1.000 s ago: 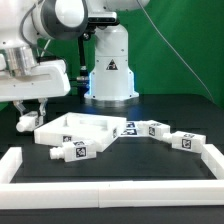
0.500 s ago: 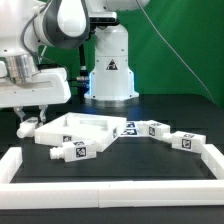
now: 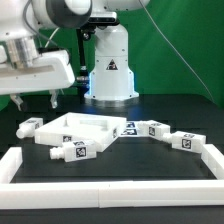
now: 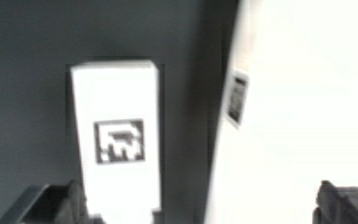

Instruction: Assemble one leg

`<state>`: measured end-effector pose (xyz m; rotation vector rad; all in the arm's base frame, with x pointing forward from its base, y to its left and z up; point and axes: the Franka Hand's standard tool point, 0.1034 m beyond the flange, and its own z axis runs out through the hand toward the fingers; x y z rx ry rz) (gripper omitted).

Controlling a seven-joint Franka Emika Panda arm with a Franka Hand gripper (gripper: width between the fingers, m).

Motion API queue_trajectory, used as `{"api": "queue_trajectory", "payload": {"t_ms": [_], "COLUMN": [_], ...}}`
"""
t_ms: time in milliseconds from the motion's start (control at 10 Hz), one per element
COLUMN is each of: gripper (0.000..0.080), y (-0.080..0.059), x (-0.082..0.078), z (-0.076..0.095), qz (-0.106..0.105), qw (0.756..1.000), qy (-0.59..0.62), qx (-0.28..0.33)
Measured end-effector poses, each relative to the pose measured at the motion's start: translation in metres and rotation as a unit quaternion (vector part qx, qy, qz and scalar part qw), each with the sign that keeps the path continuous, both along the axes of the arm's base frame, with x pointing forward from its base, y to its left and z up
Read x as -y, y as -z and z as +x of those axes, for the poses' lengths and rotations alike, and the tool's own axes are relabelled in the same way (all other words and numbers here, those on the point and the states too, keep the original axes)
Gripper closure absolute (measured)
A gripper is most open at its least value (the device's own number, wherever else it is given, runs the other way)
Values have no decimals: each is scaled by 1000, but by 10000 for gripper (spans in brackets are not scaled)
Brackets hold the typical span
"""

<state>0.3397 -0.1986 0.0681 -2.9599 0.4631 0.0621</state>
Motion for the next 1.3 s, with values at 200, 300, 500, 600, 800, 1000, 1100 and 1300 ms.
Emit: {"api": "queue_trajectory", "payload": {"t_ms": [200, 300, 500, 600, 800, 1000, 1100, 1300], "gripper": [151, 150, 150, 150, 150, 150, 150, 150], "y": [2, 11, 13, 23, 39, 48, 51, 53], "x": [-11, -22, -43, -41, -46, -46, -46, -49], "z": [2, 3, 21, 17, 4, -3, -5, -4], "qz": [-4, -12, -5, -15, -15, -21, -22, -26], "qw": [1000, 1000, 1000, 1000, 999, 999, 999, 999], "qy": [26, 19, 19, 23, 28, 28, 30, 28], "qx": [-3, -3, -18, -13, -28, -32, -34, -33]}}
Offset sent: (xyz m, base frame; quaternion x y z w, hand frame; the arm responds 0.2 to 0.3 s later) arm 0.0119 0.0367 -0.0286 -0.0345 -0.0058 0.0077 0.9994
